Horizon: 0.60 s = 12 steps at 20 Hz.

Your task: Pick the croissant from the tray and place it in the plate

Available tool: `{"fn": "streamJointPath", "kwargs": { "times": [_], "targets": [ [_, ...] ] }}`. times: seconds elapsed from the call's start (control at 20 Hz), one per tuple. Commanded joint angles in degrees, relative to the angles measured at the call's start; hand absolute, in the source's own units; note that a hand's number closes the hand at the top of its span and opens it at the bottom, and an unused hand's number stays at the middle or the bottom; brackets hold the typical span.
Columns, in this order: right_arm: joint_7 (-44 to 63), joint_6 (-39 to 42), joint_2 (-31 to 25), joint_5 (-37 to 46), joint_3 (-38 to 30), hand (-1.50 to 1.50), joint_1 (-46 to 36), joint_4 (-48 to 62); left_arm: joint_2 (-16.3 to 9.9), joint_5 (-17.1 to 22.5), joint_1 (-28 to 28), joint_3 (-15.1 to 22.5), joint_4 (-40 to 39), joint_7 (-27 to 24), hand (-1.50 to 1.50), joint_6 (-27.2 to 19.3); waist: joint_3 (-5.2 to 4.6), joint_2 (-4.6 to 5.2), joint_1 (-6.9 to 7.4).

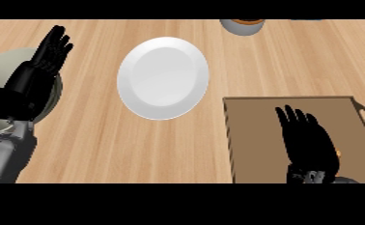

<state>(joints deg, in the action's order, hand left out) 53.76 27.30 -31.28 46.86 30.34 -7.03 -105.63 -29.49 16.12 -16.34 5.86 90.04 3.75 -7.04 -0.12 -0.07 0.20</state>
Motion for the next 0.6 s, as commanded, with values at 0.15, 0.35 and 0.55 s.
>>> {"fn": "streamJointPath", "kwargs": {
  "times": [0.15, 0.35, 0.55],
  "targets": [
    [2.51, 4.08, -0.77, 3.79, -3.0, -1.5, -0.28, 4.59, -0.18, -0.39, 5.8, -1.9, 3.63, -1.49, 0.0, 2.45, 0.1, 0.01, 0.26],
    [3.9, 7.09, -1.12, 5.15, -3.71, -1.5, 2.32, 3.22, 2.31, -2.84, 1.23, -1.32, -0.71, -2.34, 0.0, 1.67, 0.09, 0.07, -0.62],
    [1.62, 6.16, -0.41, 7.28, -6.35, -1.5, 2.51, 7.49, 4.47, -4.68, 1.4, -0.56, 3.48, 2.01, 0.0, -0.72, 0.13, 0.03, -0.32]
  ]
}}
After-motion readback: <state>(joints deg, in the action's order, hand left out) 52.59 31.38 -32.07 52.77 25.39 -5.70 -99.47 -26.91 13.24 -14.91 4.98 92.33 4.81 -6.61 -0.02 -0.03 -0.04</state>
